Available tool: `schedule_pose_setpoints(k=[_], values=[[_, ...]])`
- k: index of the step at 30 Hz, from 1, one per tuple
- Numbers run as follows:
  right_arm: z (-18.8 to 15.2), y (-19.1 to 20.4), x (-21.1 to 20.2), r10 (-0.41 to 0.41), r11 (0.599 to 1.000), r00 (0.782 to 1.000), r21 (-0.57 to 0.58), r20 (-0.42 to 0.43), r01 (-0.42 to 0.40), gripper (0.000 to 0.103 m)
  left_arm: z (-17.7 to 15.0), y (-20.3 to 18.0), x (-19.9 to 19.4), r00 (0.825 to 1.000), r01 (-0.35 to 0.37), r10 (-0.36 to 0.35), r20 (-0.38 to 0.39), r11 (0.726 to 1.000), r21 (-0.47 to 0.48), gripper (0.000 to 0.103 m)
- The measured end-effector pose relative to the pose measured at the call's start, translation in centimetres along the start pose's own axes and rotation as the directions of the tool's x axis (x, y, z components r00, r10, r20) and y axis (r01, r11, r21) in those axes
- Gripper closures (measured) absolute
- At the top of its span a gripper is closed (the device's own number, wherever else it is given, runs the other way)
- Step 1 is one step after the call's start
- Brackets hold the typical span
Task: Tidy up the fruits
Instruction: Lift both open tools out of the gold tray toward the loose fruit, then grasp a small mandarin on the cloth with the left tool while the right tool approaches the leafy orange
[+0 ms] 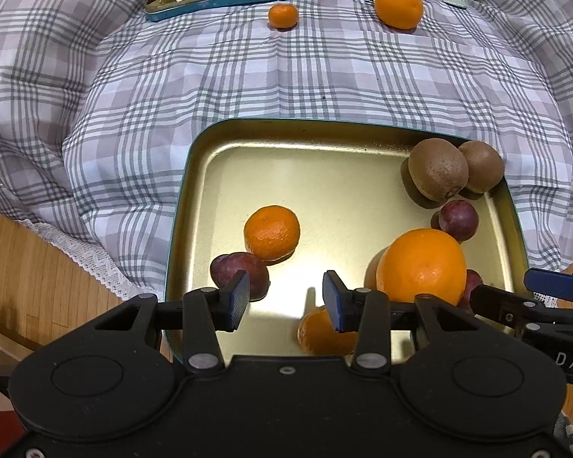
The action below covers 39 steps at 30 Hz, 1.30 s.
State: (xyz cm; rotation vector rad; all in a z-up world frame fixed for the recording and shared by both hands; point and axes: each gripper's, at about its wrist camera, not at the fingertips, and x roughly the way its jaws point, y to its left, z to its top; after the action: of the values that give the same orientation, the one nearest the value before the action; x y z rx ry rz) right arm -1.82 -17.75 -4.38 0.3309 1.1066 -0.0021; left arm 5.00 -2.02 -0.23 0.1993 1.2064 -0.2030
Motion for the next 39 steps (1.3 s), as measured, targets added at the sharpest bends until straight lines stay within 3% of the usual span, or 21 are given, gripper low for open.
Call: schedule_pose_setpoints(k=[12, 27, 34, 39], values=[[1.2, -0.3, 0.4, -0.004, 1.0, 0.999, 0.02, -0.043, 0.005, 0.029, 1.9, 0.1, 0.7, 0.999, 0.019, -0.018, -0.03, 1.0, 0.003, 0.054], [6.9, 0.3, 0.8, -0.019, 0.999, 0.998, -0.041, -0.053, 0.017, 0.029, 7.4, 1.3, 1.9, 0.999, 0.009, -0.01, -0.039, 1.0, -0.028, 0.054], [9.8, -0.1, 1.6, -0.037, 0.999, 0.998, -0.031, -0.041, 0.035, 0.029, 11.2, 2.1, 2.5, 1.0, -0.019, 0.019, 0.018, 0.999, -0.033, 0.054], [11.8, -0.4, 2.8, -0.061, 0.998, 0.998, -0.005, -0.022, 0.061, 0.029, 14.0, 3.1, 3.1, 0.991, -0.039, 0.046, 0.125, 0.998, -0.053, 0.054]])
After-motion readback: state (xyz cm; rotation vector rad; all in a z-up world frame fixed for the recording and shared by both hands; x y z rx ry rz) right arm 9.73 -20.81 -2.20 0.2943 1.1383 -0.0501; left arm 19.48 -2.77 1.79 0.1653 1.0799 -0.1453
